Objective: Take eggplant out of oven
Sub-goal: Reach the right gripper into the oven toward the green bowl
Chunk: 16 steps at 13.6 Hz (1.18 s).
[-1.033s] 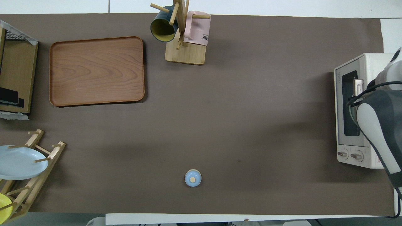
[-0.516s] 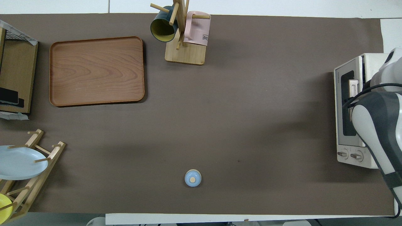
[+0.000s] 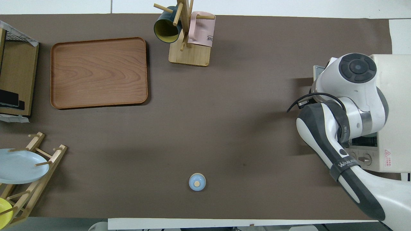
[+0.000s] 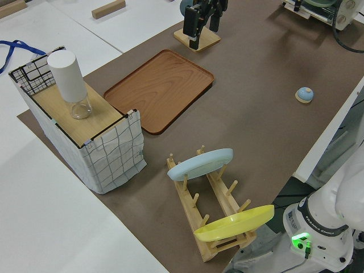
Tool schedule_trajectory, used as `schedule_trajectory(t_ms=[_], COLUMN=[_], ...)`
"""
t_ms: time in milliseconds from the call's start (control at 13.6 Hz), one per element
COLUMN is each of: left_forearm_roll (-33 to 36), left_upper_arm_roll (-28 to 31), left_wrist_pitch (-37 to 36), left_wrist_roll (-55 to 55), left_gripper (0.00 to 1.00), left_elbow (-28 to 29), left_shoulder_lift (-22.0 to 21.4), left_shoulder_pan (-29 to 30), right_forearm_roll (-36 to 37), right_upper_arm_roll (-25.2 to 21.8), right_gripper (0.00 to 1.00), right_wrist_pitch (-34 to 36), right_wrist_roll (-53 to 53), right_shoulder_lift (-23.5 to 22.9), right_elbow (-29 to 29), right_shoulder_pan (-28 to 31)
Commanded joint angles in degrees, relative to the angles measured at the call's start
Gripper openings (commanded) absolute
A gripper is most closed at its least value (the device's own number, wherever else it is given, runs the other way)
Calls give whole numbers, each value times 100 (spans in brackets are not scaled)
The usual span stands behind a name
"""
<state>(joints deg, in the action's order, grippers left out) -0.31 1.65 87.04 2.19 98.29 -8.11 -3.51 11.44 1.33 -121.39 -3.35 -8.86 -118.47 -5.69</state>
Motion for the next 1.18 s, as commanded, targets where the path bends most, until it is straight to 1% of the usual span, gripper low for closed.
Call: schedule_trajectory(t_ms=[0, 148, 295, 443, 516, 590, 664, 811, 959, 1107], left_forearm_roll=[-21, -21, -21, -21, -21, -21, -21, -21, -21, -21], left_upper_arm_roll=[11, 11, 11, 11, 11, 11, 11, 11, 11, 11], left_wrist_pitch=[6, 6, 6, 6, 6, 6, 6, 6, 6, 6], left_wrist_roll=[-35, -35, -35, -35, -35, -35, -35, -35, -35, -35], left_gripper=[100, 100, 100, 100, 100, 100, 100, 100, 100, 100], left_elbow=[6, 6, 6, 6, 6, -3, 6, 6, 6, 6], left_shoulder_lift=[-42, -42, -42, -42, -42, -42, -42, -42, -42, -42], left_shoulder_pan=[17, 17, 17, 17, 17, 17, 17, 17, 17, 17], right_forearm_roll=[78, -333, -589, -800, -801, -784, -740, -582, -398, -318], right_upper_arm_roll=[-63, -63, -54, -63, -63, -71, -97, -107, -107, -89], right_gripper=[0, 0, 0, 10, 17, 36, 50, 66, 65, 62], right_wrist_pitch=[-210, -323, -342, -254, -97, 139, 272, 685, 949, 863], right_wrist_roll=[53, 212, 299, 650, 730, 739, 739, 731, 687, 564], right_shoulder_lift=[-282, -415, -424, -398, -328, -205, -30, 243, 376, 437], right_elbow=[52, 43, 43, 148, 218, 280, 281, 280, 254, 71], right_shoulder_pan=[156, 78, -36, -405, -519, -494, -425, -92, 225, 462])
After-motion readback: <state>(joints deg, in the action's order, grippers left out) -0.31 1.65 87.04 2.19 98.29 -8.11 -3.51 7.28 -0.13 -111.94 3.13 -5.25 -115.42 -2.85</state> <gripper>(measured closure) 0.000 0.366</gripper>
